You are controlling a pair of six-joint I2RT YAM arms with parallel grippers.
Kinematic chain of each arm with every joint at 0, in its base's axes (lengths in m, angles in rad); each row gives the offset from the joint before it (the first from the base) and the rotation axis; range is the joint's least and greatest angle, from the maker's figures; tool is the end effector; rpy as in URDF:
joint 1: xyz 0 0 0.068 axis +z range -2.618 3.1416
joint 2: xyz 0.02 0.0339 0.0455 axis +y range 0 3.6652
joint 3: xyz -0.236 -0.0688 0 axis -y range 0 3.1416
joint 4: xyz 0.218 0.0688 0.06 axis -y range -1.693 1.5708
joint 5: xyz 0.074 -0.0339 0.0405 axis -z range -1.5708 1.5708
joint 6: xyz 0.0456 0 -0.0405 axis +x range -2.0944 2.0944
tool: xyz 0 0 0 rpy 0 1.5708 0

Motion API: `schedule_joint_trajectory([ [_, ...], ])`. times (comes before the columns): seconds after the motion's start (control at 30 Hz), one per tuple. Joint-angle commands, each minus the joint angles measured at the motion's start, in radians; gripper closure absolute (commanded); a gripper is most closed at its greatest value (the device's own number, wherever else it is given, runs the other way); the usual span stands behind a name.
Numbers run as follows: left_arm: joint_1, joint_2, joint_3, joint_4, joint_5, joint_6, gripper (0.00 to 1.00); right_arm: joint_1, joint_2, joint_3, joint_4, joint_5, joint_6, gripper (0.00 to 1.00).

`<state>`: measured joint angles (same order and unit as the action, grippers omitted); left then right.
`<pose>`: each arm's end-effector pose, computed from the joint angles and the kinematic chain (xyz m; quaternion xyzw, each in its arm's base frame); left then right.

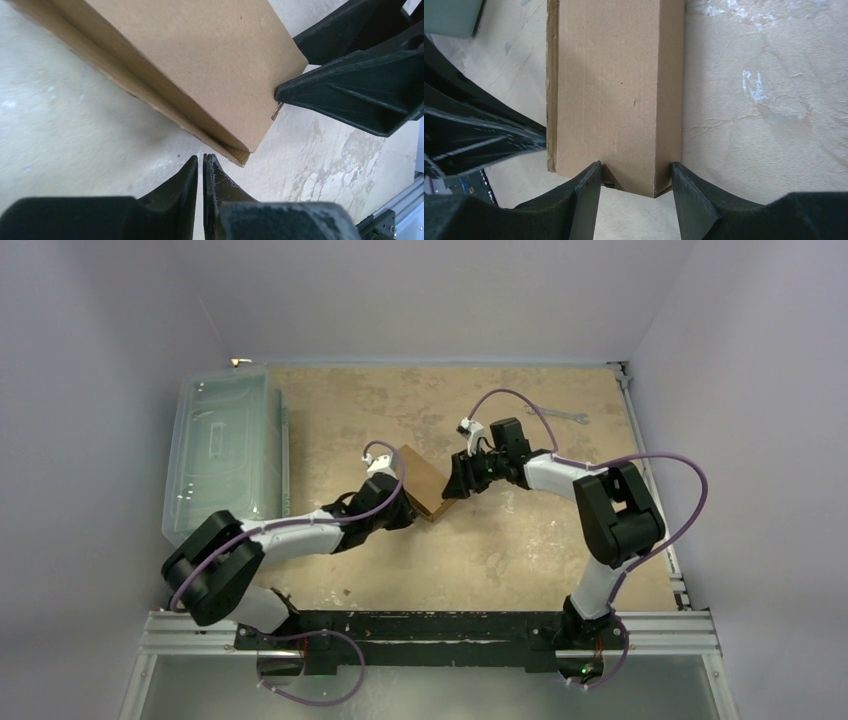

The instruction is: Fold the paper box

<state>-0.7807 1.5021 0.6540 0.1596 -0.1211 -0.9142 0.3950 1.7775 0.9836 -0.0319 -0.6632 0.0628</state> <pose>0.2064 -0.1967 0.1493 -0.0860 0.8989 -0.2833 0.3231 0.3017 0.1562 0.1503 -0.2625 0.8490 0.3734 0.2663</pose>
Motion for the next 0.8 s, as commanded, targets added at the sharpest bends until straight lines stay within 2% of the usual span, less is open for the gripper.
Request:
schedule_joint_trajectory([
  [0.0,0.018,-0.117,-0.046,-0.137,-0.112,0.079,0.91,0.015,0.027,0.011,-0.055,0.033,-0.031,0.45],
  [0.1,0.056,-0.135,-0.065,-0.230,-0.181,0.084,0.91,0.016,0.030,0.010,-0.056,0.035,-0.034,0.45],
  [0.2,0.114,-0.121,-0.058,-0.254,-0.196,0.086,0.91,0.016,0.031,0.010,-0.057,0.037,-0.035,0.45],
  [0.4,0.185,0.008,0.061,-0.319,-0.262,0.085,0.92,0.016,0.031,0.010,-0.058,0.036,-0.038,0.45],
  [0.63,0.282,0.154,0.141,-0.245,-0.168,0.080,0.95,0.016,0.034,0.013,-0.062,0.029,-0.040,0.45],
  [0.77,0.294,0.226,0.252,-0.233,-0.136,0.101,0.98,0.019,0.040,0.019,-0.068,0.024,-0.043,0.45],
])
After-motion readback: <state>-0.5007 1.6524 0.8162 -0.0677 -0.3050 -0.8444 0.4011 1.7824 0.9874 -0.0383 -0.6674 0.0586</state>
